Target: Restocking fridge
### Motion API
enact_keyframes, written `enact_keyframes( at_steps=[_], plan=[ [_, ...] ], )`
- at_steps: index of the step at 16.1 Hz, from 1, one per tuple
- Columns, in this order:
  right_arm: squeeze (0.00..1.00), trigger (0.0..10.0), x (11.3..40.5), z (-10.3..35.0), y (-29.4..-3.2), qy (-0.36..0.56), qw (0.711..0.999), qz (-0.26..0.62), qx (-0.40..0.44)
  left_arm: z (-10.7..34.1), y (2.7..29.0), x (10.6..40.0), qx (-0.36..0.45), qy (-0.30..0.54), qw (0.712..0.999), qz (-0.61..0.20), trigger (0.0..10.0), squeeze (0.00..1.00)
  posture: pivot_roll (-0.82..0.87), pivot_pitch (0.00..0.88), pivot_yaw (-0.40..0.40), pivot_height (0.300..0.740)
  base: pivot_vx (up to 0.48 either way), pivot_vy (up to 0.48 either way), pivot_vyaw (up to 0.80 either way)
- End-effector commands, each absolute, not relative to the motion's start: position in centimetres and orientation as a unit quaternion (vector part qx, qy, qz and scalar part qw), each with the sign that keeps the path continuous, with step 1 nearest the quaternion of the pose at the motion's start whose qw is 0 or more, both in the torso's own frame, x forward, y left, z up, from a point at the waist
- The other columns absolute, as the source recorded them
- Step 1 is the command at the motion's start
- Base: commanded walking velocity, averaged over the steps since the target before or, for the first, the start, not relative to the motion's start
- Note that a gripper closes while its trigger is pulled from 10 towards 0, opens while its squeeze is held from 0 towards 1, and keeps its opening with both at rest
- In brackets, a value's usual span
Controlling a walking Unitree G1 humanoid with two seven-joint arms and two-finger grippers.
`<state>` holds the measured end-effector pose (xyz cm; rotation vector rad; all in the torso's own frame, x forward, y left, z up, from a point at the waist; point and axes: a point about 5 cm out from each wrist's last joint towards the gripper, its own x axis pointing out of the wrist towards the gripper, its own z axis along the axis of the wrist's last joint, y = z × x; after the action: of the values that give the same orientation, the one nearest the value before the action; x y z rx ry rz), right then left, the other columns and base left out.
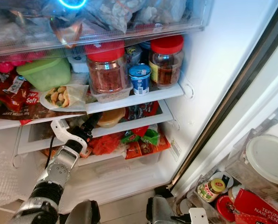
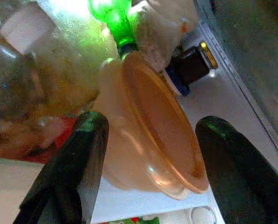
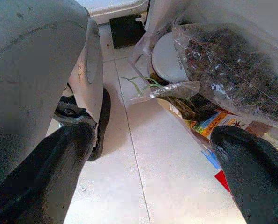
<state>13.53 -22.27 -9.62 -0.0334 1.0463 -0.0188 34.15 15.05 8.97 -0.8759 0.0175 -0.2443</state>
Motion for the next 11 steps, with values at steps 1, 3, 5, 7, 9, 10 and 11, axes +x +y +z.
enact_keyframes(
  at_steps=[1, 3, 5, 7, 9, 10, 11],
  plan=[
    [0.0, 10.0, 13.4, -9.8, -21.6, 0.5, 0.866, -0.002, -0.008, 9.1, 15.5, 34.3, -0.417, -0.001, 0.902, -0.111, 10.0, 0.0, -0.1, 0.103, 0.0, 0.633, 0.0, 0.0, 0.0],
    [0.0, 10.0, 13.4, -9.8, -21.6, 0.5, 0.866, 0.0, -0.008, 8.6, 15.8, 34.2, -0.408, 0.0, 0.907, -0.104, 10.0, 0.0, -0.1, 0.105, 0.002, 0.633, 0.0, 0.0, 0.0],
    [0.0, 10.0, 13.3, -9.8, -21.5, 0.5, 0.866, 0.0, -0.007, 8.4, 16.1, 33.7, -0.404, -0.004, 0.909, -0.105, 10.0, 0.0, -0.1, 0.107, 0.005, 0.633, 0.0, 0.0, 0.0],
    [0.0, 10.0, 13.3, -9.8, -21.5, 0.501, 0.866, -0.001, -0.006, 8.1, 16.9, 32.1, -0.389, -0.01, 0.914, -0.112, 10.0, 0.0, -0.1, 0.109, 0.008, 0.633, 0.0, 0.0, 0.0],
    [0.0, 10.0, 13.3, -9.9, -21.5, 0.501, 0.865, 0.0, -0.005, 7.9, 17.4, 30.5, -0.358, -0.007, 0.927, -0.115, 10.0, 0.0, -0.1, 0.109, 0.008, 0.633, 0.0, 0.0, 0.0],
    [0.0, 10.0, 13.3, -9.9, -21.5, 0.501, 0.865, 0.0, -0.005, 7.8, 17.5, 30.0, -0.349, -0.007, 0.93, -0.116, 10.0, 0.0, -0.08, 0.112, 0.008, 0.633, 0.0, 0.0, 0.0],
    [0.0, 10.0, 13.3, -9.9, -21.5, 0.501, 0.865, 0.0, -0.006, 8.0, 17.9, 29.6, -0.34, -0.014, 0.934, -0.109, 10.0, 0.0, -0.08, 0.112, 0.007, 0.633, 0.0, 0.0, 0.0]
  ],
)
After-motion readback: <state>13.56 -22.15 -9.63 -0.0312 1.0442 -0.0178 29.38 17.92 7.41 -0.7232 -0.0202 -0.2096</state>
